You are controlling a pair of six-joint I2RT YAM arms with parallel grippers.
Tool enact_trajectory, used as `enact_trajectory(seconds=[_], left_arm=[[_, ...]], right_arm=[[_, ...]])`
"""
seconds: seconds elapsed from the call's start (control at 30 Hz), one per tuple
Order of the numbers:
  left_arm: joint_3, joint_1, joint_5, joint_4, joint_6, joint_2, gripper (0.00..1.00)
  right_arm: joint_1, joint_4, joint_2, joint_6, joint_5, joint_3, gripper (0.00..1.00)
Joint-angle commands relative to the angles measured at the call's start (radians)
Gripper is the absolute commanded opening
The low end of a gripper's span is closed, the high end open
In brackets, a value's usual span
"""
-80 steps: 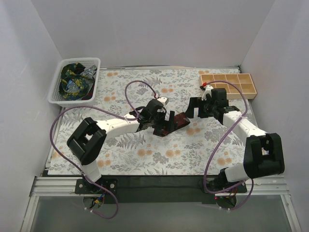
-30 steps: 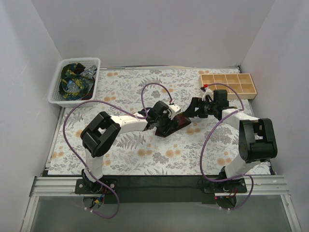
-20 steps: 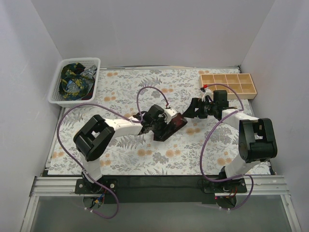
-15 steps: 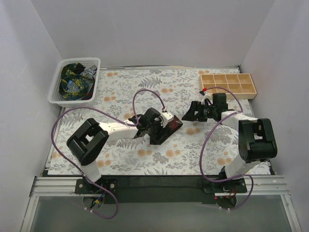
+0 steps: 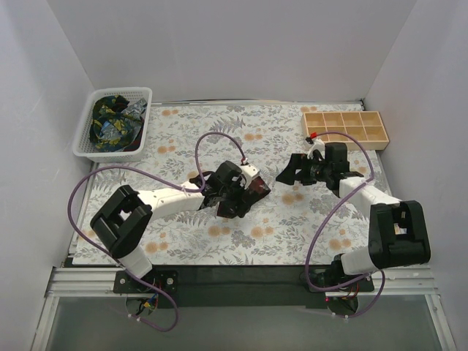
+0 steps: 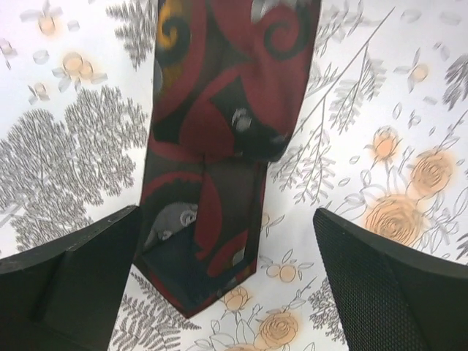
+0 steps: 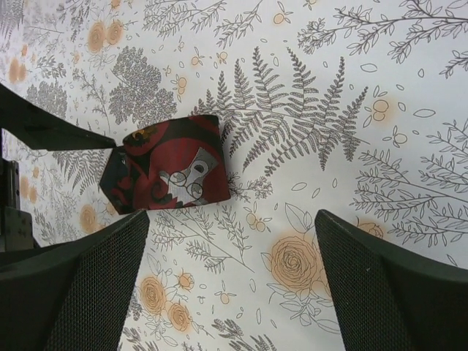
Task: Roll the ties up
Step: Roll the tie
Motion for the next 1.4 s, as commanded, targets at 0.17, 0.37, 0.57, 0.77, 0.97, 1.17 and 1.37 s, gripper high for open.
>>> enact_trajectory(seconds=[0.17,0.37,0.57,0.77,0.97,1.17,1.37], left_arm=[[0.139,-0.008,-0.024,0.134,0.099,0.078,0.98],[0.218,-0.008,-0.004,0.197,0.145,0.168,0.98],[0.261,-0.01,0.013,0.197,0.165,0.247,0.98],[0.246,-0.008,0.066,0.197,0.159,0.266,0.77],[0.197,-0.014,0.123,0.231,0.152,0.249,0.54],[0.152,-0.02,0.201,0.238,0.158,0.22,0.4],[0.121,-0.025,0.241,0.237,0.172,0.2,0.34]], right_arm=[[0.001,0.022,-0.097,0.04,0.056,-0.072,0.88],[0.001,0.023,-0.121,0.044,0.047,-0.1,0.89],[0.001,0.028,-0.126,0.044,0.039,-0.106,0.88],[0.001,0.032,-0.123,0.048,0.034,-0.109,0.88],[0.001,0.034,-0.121,0.052,0.028,-0.108,0.88],[-0.001,0.04,-0.117,0.061,0.01,-0.104,0.88],[0.002,0.048,-0.109,0.071,-0.007,-0.106,0.87]])
